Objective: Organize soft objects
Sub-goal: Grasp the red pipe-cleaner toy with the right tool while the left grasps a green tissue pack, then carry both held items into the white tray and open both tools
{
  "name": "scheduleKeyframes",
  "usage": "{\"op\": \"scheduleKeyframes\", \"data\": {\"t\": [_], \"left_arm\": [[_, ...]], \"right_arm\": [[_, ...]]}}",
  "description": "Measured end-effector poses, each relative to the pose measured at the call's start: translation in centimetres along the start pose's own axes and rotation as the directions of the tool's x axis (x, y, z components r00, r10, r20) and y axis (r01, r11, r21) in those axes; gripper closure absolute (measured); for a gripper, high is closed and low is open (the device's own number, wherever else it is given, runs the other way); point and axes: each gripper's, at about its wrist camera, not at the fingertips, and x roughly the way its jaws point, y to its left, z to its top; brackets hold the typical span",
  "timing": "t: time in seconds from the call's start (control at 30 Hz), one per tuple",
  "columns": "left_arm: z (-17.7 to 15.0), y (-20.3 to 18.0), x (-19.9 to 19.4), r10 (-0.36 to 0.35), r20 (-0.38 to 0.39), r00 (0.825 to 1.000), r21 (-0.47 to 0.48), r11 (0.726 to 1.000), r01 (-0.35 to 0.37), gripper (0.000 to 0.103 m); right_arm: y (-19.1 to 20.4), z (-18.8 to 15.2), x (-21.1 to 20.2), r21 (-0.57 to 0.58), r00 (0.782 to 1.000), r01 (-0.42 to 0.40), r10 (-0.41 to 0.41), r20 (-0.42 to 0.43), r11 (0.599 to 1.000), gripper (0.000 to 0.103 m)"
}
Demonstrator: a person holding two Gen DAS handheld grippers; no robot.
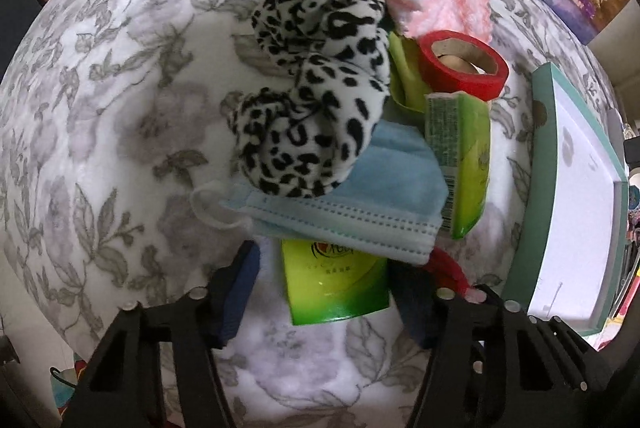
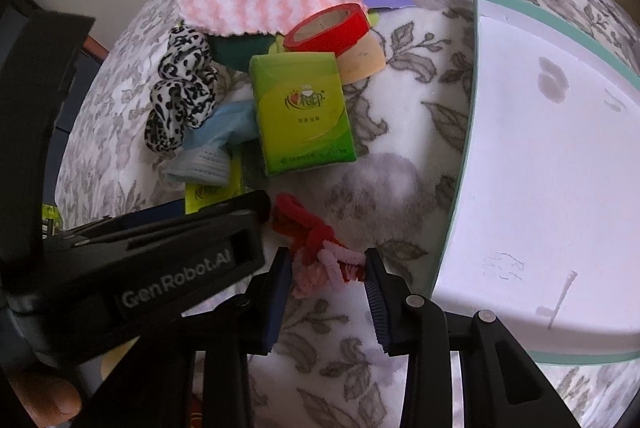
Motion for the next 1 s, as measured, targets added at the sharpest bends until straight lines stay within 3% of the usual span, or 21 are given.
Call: {"op": "scheduleKeyframes", "data": {"t": [0.1, 0.37, 0.6, 0.67, 0.9, 1.0], "left_arm": [[0.0, -0.4, 0.0, 0.011, 0.007, 1.000, 0.009, 1.000, -0.011, 0.054], [-0.5, -0.2, -0.5, -0.100, -0.007, 0.995, -0.039, 0.994, 0.100, 0.055], [-1.7, 0.0, -1.6, -0.196, 0.042, 0.980, -0.078, 0.977, 0.199, 0.055], [-0.8, 0.4, -2.0, -0.211, 0.054, 0.976, -0.077, 0.974, 0.215, 0.055], [-2.7, 1.6, -6.0, -0.266, 0.124, 0.956, -0.047, 0.961, 0.273, 0.055], [-2.2, 2.1, -6.8, -0.300, 0.163, 0.940, -0.036, 0.950, 0.309, 0.055]], "right_arm": [[0.1, 0.0, 0.0, -0.004, 1.000, 0.007, -0.007, -0.002, 1.000, 0.064], [0.0, 0.1, -0.2, 0.004, 1.000, 0.012, -0.012, 0.003, 1.000, 0.064], [-0.6, 0.3, -1.5, 0.035, 1.000, 0.009, -0.010, 0.028, 0.999, 0.064], [-0.8, 0.2, -2.3, 0.044, 0.999, -0.006, 0.004, 0.048, 0.999, 0.064], [-1.3, -0.3, -5.7, 0.052, 0.990, -0.015, 0.008, 0.138, 0.999, 0.064], [-1.9, -0.4, -6.9, 0.067, 0.984, -0.024, 0.012, 0.178, 0.997, 0.064]]}}
